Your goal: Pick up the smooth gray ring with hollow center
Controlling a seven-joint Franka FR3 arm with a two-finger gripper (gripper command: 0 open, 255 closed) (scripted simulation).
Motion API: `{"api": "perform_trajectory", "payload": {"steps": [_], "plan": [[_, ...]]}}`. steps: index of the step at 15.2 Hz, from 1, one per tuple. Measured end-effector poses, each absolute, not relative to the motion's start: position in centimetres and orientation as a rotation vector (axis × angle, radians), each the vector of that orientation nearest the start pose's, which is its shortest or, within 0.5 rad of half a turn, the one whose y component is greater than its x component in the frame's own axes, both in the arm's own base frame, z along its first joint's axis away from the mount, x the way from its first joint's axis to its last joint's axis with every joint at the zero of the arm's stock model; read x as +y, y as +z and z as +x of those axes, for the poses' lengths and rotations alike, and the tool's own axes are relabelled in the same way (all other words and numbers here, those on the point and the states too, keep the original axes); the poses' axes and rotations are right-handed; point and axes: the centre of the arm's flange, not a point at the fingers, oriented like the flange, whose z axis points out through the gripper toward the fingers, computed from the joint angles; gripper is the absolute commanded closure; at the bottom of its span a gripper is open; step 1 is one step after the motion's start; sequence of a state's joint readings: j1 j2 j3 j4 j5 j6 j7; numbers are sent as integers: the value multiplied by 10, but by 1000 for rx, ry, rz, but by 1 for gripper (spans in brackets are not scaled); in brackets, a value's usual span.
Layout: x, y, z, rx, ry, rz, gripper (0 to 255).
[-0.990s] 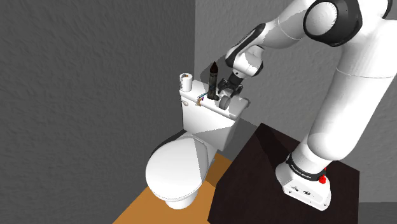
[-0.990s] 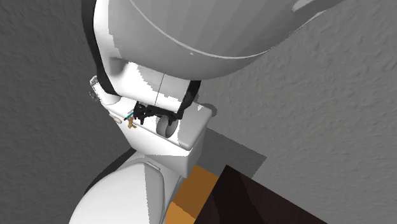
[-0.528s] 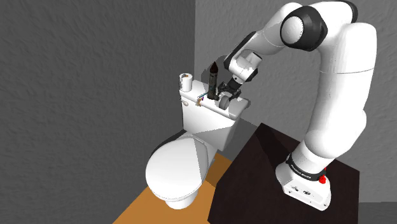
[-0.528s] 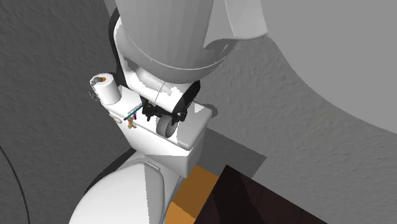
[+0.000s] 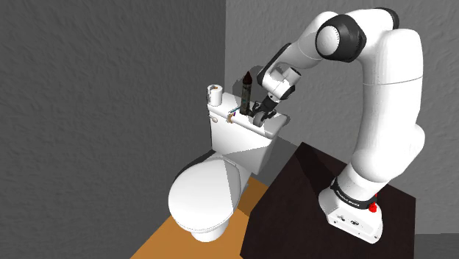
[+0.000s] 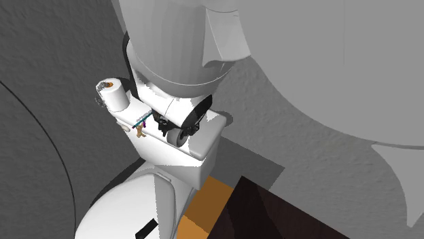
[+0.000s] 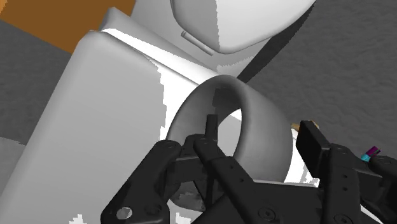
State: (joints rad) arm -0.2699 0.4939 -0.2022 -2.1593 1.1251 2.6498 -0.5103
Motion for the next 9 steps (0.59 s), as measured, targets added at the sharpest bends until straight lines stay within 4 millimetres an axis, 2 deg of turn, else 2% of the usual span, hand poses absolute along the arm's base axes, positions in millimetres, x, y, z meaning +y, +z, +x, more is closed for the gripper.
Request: {"api": "perform_trajectory", "payload": {"steps": [9], "plan": [[-275, 166, 481, 1245, -344, -2465, 255]]}}
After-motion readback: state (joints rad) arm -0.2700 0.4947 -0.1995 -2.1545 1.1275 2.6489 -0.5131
